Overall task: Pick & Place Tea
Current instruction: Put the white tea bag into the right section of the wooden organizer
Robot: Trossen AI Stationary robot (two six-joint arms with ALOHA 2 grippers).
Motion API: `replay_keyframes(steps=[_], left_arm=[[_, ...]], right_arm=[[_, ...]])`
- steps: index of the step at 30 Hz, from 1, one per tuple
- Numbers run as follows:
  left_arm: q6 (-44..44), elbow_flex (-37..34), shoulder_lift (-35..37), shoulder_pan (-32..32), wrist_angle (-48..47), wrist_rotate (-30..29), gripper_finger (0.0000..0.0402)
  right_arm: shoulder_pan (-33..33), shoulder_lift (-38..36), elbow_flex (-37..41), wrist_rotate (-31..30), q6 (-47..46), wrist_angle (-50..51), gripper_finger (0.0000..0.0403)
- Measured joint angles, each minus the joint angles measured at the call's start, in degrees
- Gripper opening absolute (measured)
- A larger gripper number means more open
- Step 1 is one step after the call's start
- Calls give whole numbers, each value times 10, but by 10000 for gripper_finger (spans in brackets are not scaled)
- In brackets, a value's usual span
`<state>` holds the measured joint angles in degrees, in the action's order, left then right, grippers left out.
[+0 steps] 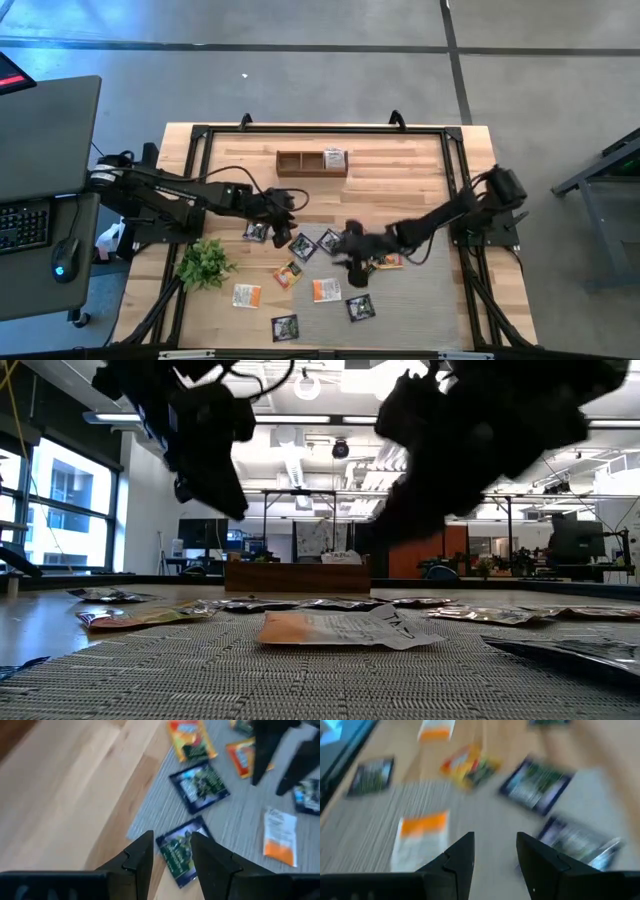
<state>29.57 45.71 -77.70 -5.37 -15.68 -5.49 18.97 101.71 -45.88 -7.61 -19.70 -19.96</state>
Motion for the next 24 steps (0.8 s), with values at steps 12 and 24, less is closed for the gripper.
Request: replay_keyframes(steps=[12, 24], left_arm=[[11, 0, -11, -76, 65, -3, 131], [22, 0, -11, -112, 66, -27, 131]], right_arm=[[64, 89, -116, -62, -72, 162, 142], [64, 96, -118, -14, -204, 153, 142]])
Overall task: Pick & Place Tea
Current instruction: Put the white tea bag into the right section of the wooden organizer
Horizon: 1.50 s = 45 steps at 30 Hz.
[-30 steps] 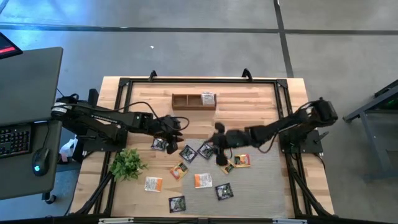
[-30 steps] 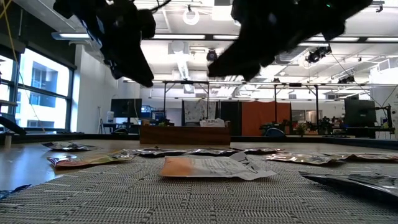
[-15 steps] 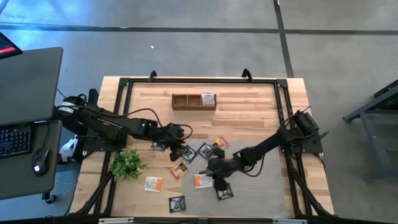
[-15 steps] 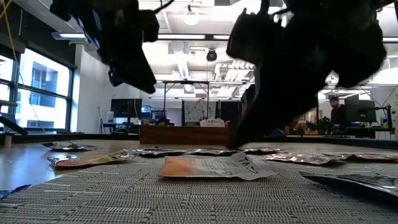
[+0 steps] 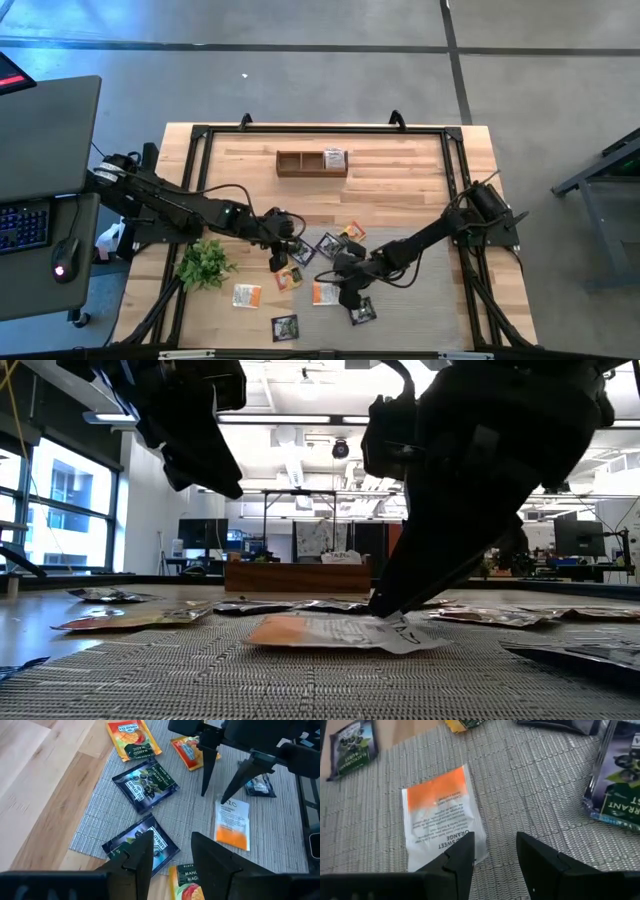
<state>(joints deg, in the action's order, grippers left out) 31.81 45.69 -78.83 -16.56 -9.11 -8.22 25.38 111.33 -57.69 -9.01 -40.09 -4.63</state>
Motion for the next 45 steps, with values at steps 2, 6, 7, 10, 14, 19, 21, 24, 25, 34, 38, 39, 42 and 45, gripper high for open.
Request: replay_keyframes(steps=[2, 6, 7, 10, 14, 19, 21, 24, 25, 34, 38, 39, 42, 45], left_arm=[[0, 0, 0, 0, 0, -2, 131], [0, 0, 0, 0, 0, -3, 131], [0, 0, 0, 0, 0, -3, 131], [0, 0, 0, 0, 0, -4, 131], [0, 0, 0, 0, 0, -5, 131], [2, 0, 0, 0, -18, -5, 131], [4, 0, 0, 0, -27, -5, 131], [4, 0, 0, 0, -33, -5, 131], [4, 0, 1, 0, -33, -5, 131], [-5, 61, 5, 0, -130, -47, 131], [-19, 95, 5, 0, -199, -90, 131], [-20, 104, 5, 1, -221, -98, 131], [-20, 130, 5, 1, -285, -109, 131], [-20, 151, 6, 1, -334, -115, 131]], right_arm=[[-1, 0, 0, 11, 2, -2, 142], [3, 0, 0, 16, 35, -1, 142], [5, 0, 0, 14, 48, 0, 142], [11, 0, 4, 6, 78, -2, 139], [11, -1, 16, 3, 82, -6, 111], [11, -1, 22, 0, 85, -20, 27], [11, -1, 23, 11, 111, -33, 8], [9, -17, 24, 19, 144, -28, 17], [7, -26, 25, 19, 154, -25, 17], [-46, -144, 23, -98, 340, 32, 2], [-98, -173, 23, -252, 512, 52, 3], [-114, -176, 23, -284, 569, 52, 2], [-174, -176, 23, -322, 731, 21, 2], [-244, -174, 23, -305, 853, 6, 1]])
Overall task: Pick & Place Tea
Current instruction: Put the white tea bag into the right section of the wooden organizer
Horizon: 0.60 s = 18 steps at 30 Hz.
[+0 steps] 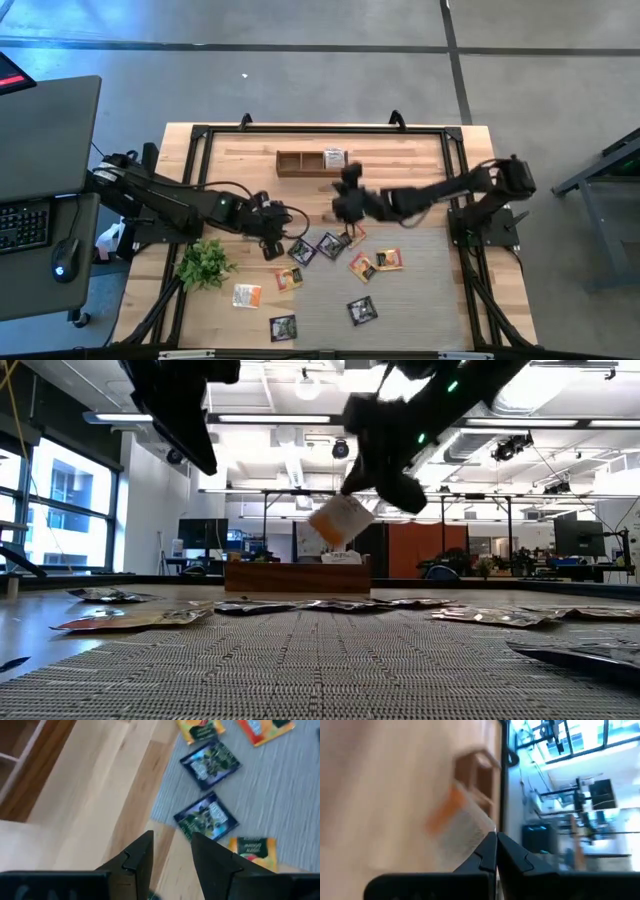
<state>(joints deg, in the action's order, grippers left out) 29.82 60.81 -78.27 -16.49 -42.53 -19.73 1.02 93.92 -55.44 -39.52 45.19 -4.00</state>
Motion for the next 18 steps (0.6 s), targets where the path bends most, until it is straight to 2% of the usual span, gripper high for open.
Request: replay_keyframes(steps=[5, 8, 11, 15, 18], left_arm=[[0, 25, 21, 0, -70, -43, 131], [5, 27, 38, 0, -100, -82, 131], [19, 28, 59, 0, -127, -116, 131], [71, 28, 80, 0, -166, -143, 131], [112, 28, 83, 0, -198, -162, 131]], right_arm=[[-91, 1, 0, 10, 135, -4, 1], [-128, 1, 0, 79, 195, 6, 1], [-157, 1, 0, 140, 214, 9, 1], [-177, 1, 0, 158, 244, 14, 0], [-171, 1, 0, 135, 275, 8, 0]])
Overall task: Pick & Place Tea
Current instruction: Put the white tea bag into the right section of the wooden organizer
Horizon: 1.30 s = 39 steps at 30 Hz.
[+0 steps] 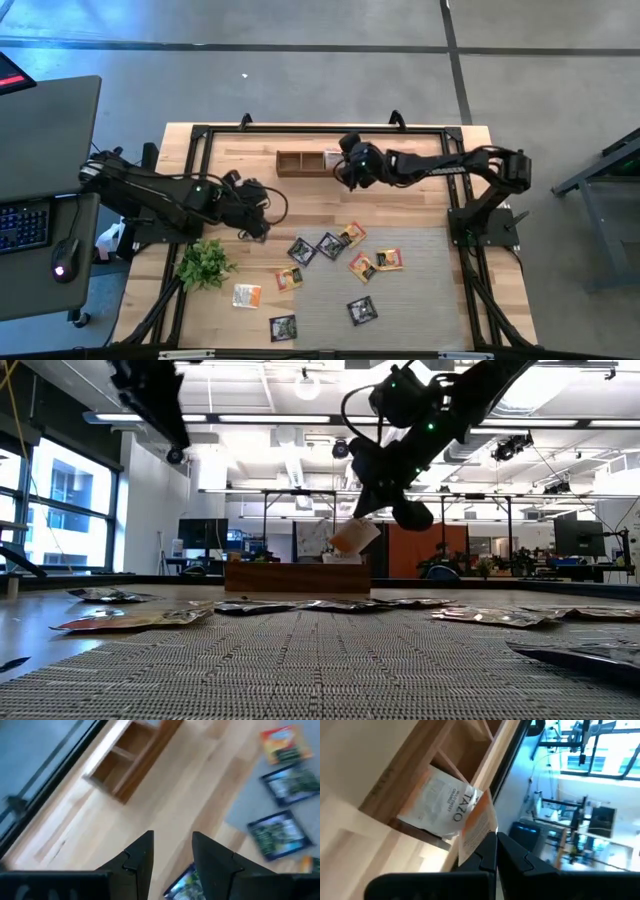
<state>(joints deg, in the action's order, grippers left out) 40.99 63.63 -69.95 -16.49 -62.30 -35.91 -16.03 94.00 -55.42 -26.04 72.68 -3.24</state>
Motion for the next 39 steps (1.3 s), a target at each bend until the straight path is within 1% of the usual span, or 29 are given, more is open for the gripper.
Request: replay_keyframes(steps=[4, 6, 8, 11, 12, 17, 20, 21, 23, 26, 28, 30, 32, 34, 36, 37, 39], left_arm=[[55, 0, 7, 0, -46, -13, 131], [68, -1, 5, 0, -61, -14, 131], [74, -1, 6, 0, -64, -17, 131], [75, -1, 5, 0, -65, -18, 131], [75, -1, 5, 0, -65, -18, 131], [74, -1, 5, 0, -69, -21, 131], [73, -1, 5, 0, -69, -27, 131], [73, -1, 5, 0, -69, -30, 131], [73, -1, 5, 0, -69, -30, 131], [73, -1, 5, 0, -69, -30, 131], [73, -1, 5, 0, -69, -30, 131], [73, -1, 5, 0, -69, -30, 131], [73, -1, 5, 0, -69, -30, 131], [73, -1, 5, 0, -69, -30, 131], [73, -1, 5, 0, -69, -30, 131], [73, -1, 5, 0, -69, -30, 131], [73, -1, 5, 0, -69, -30, 131]], right_arm=[[15, 0, 0, -65, 48, -42, 0], [20, 0, 0, -73, 51, -60, 0], [22, 0, 0, -50, 45, -53, 0], [22, 0, 0, 15, 25, -20, 0], [22, 0, 0, 27, 15, -9, 0], [20, 0, 0, 35, -33, 23, 0], [23, 0, 0, 43, -32, 20, 0], [28, 0, 0, 33, -24, 6, 0], [40, 0, 0, -6, 4, -41, 0], [54, 0, 0, -92, 79, -106, 0], [56, 0, 0, -140, 109, -127, 0], [56, 0, -1, -153, 105, -116, 0], [56, 0, -1, -128, 83, -71, 0], [55, 0, -1, -62, 53, -16, 0], [54, 0, 0, 1, 16, 14, 0], [55, 0, 0, 18, -3, 16, 0], [55, 0, 0, 25, -28, 3, 0]])
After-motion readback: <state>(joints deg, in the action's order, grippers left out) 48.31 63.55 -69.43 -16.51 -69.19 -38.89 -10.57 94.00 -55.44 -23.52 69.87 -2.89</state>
